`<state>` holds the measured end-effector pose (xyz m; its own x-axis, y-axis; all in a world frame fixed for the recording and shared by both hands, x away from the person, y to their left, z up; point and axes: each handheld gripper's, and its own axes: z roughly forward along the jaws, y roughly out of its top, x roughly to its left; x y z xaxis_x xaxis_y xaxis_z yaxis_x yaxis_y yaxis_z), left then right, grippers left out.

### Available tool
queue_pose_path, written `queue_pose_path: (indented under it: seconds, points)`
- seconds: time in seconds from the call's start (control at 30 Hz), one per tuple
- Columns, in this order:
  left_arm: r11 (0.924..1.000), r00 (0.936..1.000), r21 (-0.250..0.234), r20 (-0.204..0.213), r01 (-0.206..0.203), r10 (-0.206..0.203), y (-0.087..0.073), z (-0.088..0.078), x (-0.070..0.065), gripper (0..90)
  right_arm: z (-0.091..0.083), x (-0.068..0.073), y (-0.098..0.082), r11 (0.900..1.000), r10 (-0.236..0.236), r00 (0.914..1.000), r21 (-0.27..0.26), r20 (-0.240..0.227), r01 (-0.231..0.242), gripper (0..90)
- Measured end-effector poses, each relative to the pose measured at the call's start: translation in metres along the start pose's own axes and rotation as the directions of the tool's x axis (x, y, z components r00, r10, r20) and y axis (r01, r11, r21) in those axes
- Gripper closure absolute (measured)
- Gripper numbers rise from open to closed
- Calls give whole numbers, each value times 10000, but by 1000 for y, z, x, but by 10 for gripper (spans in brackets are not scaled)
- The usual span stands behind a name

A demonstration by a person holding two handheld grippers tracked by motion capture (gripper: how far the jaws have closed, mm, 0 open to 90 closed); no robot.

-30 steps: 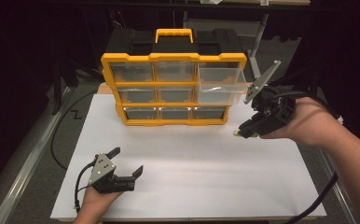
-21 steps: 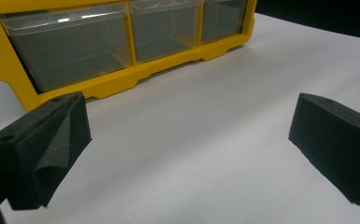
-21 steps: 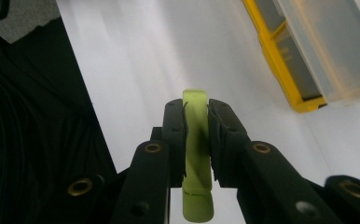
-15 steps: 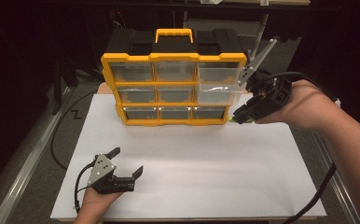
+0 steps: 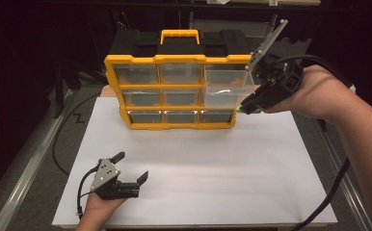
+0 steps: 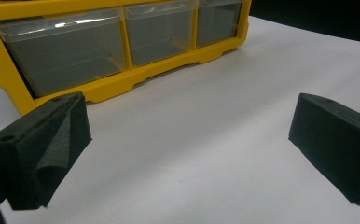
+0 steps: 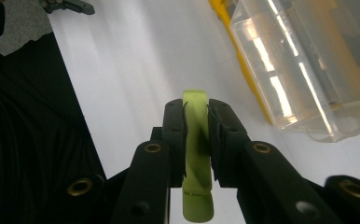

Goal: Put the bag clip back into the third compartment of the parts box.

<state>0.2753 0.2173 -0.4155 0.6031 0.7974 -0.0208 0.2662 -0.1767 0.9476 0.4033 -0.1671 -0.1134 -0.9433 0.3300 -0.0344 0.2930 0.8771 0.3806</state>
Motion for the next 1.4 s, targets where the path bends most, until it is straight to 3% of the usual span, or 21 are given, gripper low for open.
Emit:
queue_pose_path:
  seconds: [0.47, 1.03, 1.4]
  points:
    - [10000, 10000, -64, 46, 12, -12, 0, -1, 0, 4, -8, -10, 27, 9998, -85, 9996, 155, 284, 81, 790]
    - [10000, 10000, 9, 37, -27, 27, 0, -2, -1, 4, 4, -38, 57, 10000, -45, 9988, 7, 481, 45, 789]
    - [10000, 10000, 10, 73, -61, 61, 0, -2, -1, 4, 8, -55, 65, 9999, 108, 9966, -72, 815, -103, 790]
